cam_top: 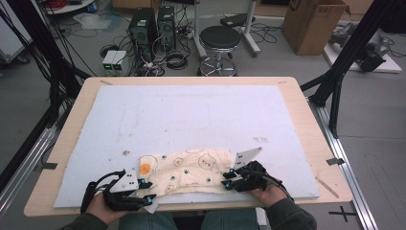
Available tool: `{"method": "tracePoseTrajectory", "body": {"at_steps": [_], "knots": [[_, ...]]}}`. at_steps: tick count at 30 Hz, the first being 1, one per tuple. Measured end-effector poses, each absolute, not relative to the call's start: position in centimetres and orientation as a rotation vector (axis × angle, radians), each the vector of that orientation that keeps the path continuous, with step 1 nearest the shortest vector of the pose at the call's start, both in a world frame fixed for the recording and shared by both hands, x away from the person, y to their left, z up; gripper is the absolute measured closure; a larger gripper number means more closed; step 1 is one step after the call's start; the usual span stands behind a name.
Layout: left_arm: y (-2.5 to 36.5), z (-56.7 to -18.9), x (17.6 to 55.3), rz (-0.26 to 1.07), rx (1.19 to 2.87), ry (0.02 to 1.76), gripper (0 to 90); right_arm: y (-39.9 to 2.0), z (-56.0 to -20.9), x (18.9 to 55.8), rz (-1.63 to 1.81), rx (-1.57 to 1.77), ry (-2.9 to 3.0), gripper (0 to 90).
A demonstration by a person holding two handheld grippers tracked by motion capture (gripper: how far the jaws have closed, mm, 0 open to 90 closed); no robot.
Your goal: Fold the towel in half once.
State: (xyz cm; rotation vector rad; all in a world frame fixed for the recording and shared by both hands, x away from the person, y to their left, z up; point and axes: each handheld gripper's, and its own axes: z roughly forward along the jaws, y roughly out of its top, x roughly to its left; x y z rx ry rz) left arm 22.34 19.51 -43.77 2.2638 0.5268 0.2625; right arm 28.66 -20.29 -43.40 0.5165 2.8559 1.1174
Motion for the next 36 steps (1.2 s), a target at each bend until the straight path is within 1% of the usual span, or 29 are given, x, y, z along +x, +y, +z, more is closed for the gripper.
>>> {"method": "tracePoseTrajectory", "body": {"at_steps": [2, 5, 9, 18, 20, 22, 24, 27, 30, 31, 34, 35, 36], "knots": [[19.6, -43.8, 22.5, 0.267, 2.263, 0.543, 65.6, -20.2, -43.4, 28.7, 1.121, 0.519, 2.859, 75.2], [19.8, -43.8, 22.8, 0.257, 2.257, 0.55, 74.7, -20.1, -43.3, 28.8, 1.117, 0.5, 2.878, 82.7], [19.9, -43.6, 23.0, 0.257, 2.239, 0.554, 83.2, -20.1, -43.2, 29.0, 1.135, 0.513, 2.898, 86.5], [20.6, -43.0, 23.0, 0.258, 2.181, 0.569, 82.9, -20.6, -41.7, 29.4, 1.216, 0.52, 2.873, 87.2], [20.5, -43.1, 22.9, 0.251, 2.181, 0.577, 78.0, -20.6, -41.4, 29.4, 1.23, 0.519, 2.865, 87.2], [20.5, -43.4, 23.0, 0.226, 2.204, 0.583, 67.3, -20.4, -41.3, 29.3, 1.237, 0.52, 2.87, 87.1], [20.4, -43.6, 23.0, 0.21, 2.215, 0.583, 63.8, -20.3, -41.5, 29.3, 1.212, 0.514, 2.89, 87.1], [20.3, -43.6, 23.1, 0.218, 2.217, 0.584, 65.2, -20.2, -42.0, 29.3, 1.186, 0.53, 2.918, 87.0], [20.3, -43.6, 23.1, 0.227, 2.208, 0.581, 73.5, -20.3, -42.4, 29.5, 1.199, 0.548, 2.917, 86.9], [20.3, -43.5, 23.0, 0.231, 2.205, 0.574, 77.5, -20.4, -42.4, 29.5, 1.216, 0.548, 2.912, 86.9], [20.4, -43.5, 23.1, 0.223, 2.189, 0.576, 78.1, -20.6, -41.9, 29.7, 1.256, 0.568, 2.899, 86.5], [20.4, -43.5, 23.1, 0.224, 2.193, 0.567, 81.9, -20.6, -41.8, 29.7, 1.265, 0.581, 2.895, 86.5], [20.4, -43.5, 23.1, 0.222, 2.194, 0.569, 82.7, -20.7, -41.7, 29.8, 1.273, 0.568, 2.888, 86.5]]}}
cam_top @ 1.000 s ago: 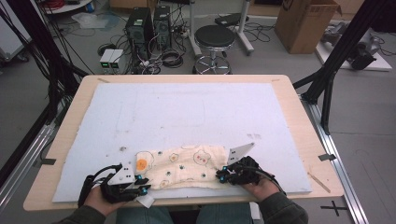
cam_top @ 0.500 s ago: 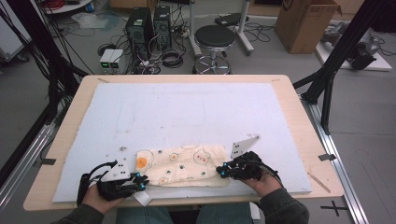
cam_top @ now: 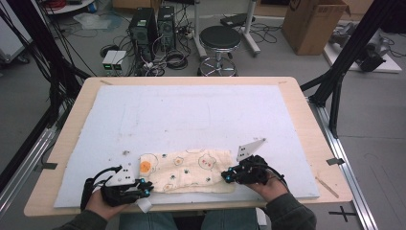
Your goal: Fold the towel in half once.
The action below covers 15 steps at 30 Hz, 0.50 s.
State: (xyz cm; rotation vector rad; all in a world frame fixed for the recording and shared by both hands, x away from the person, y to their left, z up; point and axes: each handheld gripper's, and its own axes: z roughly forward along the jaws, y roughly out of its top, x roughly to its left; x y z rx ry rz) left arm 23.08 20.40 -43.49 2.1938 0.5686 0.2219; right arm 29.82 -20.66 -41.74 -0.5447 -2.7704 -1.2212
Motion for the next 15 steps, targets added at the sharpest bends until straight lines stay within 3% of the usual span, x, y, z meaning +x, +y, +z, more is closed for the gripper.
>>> {"method": "tracePoseTrajectory", "body": {"at_steps": [2, 6, 9, 12, 15], "knots": [[20.4, -43.5, 23.1, 0.212, 2.19, 0.562, 81.7, -20.7, -41.6, 29.9, -1.231, -0.554, -2.765, 85.5], [20.5, -43.4, 23.1, 0.215, 2.166, 0.59, 66.1, -20.3, -42.1, 29.9, -1.182, -0.546, -2.744, 75.1], [20.8, -43.1, 23.2, 0.231, 2.143, 0.605, 64.1, -19.8, -42.5, 29.6, -1.144, -0.5, -2.785, 70.7], [20.9, -43.2, 23.3, 0.231, 2.147, 0.614, 68.3, -19.3, -43.0, 29.5, -1.085, -0.483, -2.836, 73.0], [20.6, -43.7, 23.4, 0.23, 2.184, 0.622, 70.8, -19.2, -43.1, 29.5, -1.078, -0.474, -2.854, 84.0]]}}
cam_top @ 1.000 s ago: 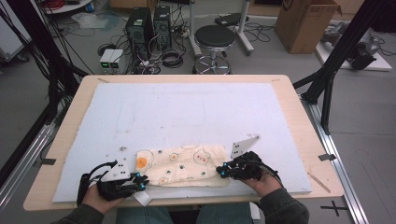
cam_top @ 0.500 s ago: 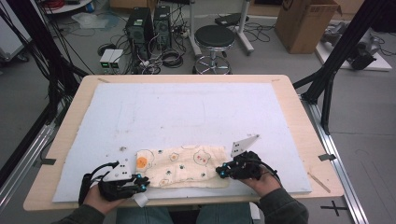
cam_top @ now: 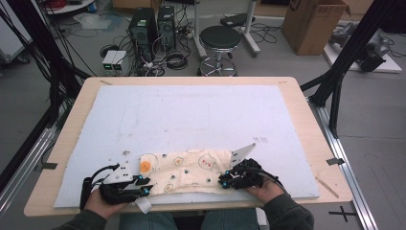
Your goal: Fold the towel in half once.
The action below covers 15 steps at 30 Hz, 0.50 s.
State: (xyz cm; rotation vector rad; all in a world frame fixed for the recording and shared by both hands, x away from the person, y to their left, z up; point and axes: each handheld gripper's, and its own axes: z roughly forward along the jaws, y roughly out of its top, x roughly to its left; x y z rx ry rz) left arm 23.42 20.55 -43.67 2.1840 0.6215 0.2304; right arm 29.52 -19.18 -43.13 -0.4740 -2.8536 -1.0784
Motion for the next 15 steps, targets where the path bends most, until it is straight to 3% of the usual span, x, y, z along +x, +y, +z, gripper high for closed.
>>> {"method": "tracePoseTrajectory", "body": {"at_steps": [7, 15], "knots": [[20.3, -44.0, 23.8, 0.234, 2.208, 0.615, 83.0, -19.4, -42.2, 29.7, -1.128, -0.491, -2.822, 87.1], [20.4, -44.0, 23.8, 0.242, 2.214, 0.614, 86.6, -19.6, -40.0, 29.1, -1.231, -0.473, -2.792, 87.4]]}}
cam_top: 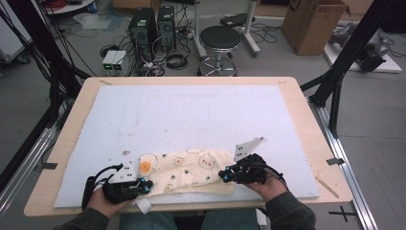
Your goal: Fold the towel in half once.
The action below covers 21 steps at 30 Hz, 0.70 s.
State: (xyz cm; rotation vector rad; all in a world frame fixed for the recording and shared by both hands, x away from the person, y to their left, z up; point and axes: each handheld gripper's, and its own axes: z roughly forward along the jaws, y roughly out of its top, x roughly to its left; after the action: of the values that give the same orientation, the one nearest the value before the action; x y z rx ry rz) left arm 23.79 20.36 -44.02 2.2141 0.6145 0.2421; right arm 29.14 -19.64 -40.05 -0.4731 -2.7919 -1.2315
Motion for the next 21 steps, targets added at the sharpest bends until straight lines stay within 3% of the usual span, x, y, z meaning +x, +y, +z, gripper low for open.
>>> {"method": "tracePoseTrajectory", "body": {"at_steps": [11, 21], "knots": [[20.5, -43.7, 23.6, 0.289, 2.182, 0.627, 89.2, -19.7, -39.5, 27.7, -1.227, -0.443, -2.796, 87.4], [21.1, -43.5, 23.6, 0.324, 2.153, 0.665, 89.2, -19.7, -42.2, 27.0, -1.096, -0.468, -2.8, 87.4]]}}
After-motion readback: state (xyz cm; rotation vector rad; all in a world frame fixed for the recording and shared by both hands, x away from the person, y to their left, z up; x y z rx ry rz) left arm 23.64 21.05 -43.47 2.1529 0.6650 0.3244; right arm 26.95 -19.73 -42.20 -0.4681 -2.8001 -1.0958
